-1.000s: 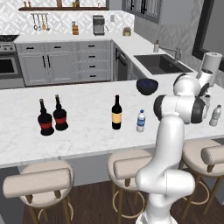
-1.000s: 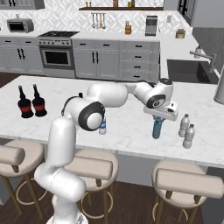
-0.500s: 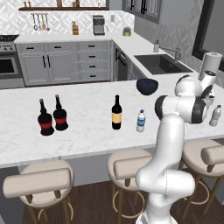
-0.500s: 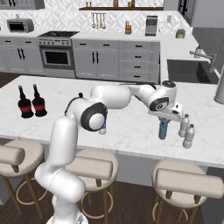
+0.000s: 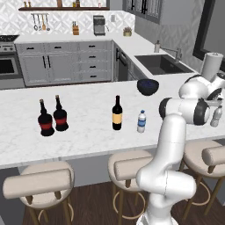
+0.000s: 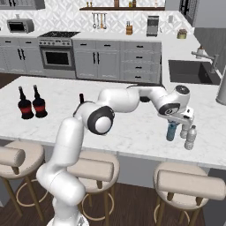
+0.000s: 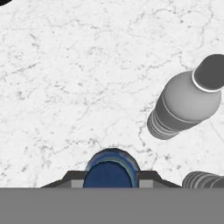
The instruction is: Move the plastic bottles in the middle to the plastics group, and the glass bottles in the middle to the glass group.
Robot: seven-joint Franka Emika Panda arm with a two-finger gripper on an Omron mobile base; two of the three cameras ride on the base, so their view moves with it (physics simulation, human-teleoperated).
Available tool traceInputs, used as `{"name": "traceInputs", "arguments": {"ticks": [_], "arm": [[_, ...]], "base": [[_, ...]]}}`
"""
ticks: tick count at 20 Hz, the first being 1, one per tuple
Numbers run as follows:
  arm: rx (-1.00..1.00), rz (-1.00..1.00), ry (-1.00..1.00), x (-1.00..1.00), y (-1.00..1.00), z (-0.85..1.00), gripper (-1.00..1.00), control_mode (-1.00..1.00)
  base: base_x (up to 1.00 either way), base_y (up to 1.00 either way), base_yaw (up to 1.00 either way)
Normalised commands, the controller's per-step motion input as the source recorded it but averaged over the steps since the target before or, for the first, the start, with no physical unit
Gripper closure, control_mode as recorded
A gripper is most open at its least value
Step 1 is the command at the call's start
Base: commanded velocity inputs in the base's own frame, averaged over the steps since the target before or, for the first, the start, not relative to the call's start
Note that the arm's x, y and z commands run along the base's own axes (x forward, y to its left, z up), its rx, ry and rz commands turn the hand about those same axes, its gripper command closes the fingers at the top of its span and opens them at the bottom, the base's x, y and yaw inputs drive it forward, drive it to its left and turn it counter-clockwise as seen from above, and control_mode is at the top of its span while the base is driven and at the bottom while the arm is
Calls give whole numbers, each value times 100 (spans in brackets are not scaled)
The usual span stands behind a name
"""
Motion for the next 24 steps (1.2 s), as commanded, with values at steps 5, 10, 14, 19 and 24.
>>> {"name": "traceInputs", "arguments": {"ticks": [5,10,14,19,24], "arm": [[0,0,-1,28,11,1,100,-100],[0,0,0,28,9,-2,100,-100],[0,0,2,13,0,-28,100,-100],[-2,0,8,5,0,-40,100,-100],[-4,0,4,0,5,-3,100,-100]], "base": [[0,0,0],[0,0,0],[0,0,0],[0,0,0],[0,0,0]]}}
